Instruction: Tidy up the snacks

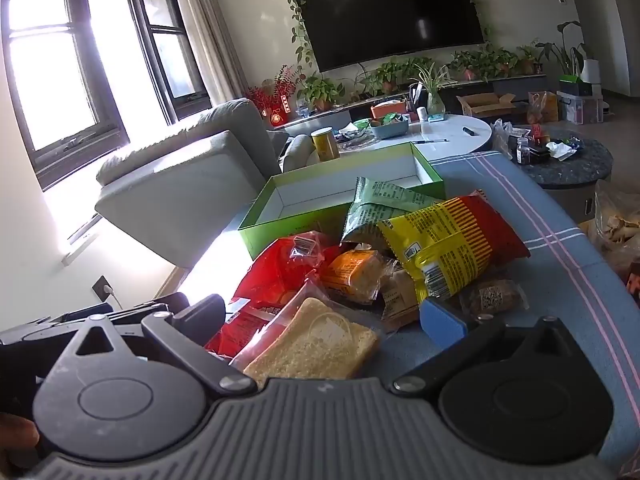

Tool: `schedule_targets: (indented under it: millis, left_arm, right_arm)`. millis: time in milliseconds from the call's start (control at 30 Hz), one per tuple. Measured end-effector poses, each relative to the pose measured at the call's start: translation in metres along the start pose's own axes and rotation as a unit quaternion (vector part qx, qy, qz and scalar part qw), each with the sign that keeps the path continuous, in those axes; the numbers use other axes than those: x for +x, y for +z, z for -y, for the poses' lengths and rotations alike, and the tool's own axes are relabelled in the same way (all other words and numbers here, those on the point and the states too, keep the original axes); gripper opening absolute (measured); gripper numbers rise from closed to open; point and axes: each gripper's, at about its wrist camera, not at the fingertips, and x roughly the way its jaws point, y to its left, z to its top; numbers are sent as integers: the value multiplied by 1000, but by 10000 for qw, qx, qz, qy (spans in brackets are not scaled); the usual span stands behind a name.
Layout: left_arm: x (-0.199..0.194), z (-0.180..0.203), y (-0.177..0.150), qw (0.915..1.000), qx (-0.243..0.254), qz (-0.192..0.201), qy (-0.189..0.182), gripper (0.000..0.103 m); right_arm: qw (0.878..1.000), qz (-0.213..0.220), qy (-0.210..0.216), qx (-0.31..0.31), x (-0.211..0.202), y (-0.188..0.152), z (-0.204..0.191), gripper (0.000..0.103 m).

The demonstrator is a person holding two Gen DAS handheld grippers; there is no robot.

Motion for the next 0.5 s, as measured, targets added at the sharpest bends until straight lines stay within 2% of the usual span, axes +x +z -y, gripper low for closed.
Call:
schedule_targets:
  millis: [133, 500]
  left_arm:
    - [-4, 1, -1, 9999, 47, 108, 9, 96]
    - [2, 2, -3, 10000, 66, -5, -12, 96]
  right_arm:
    - [10000, -57, 2, 13, 0, 0, 0, 87]
    - [10000, -75, 0, 8, 2, -5, -1, 87]
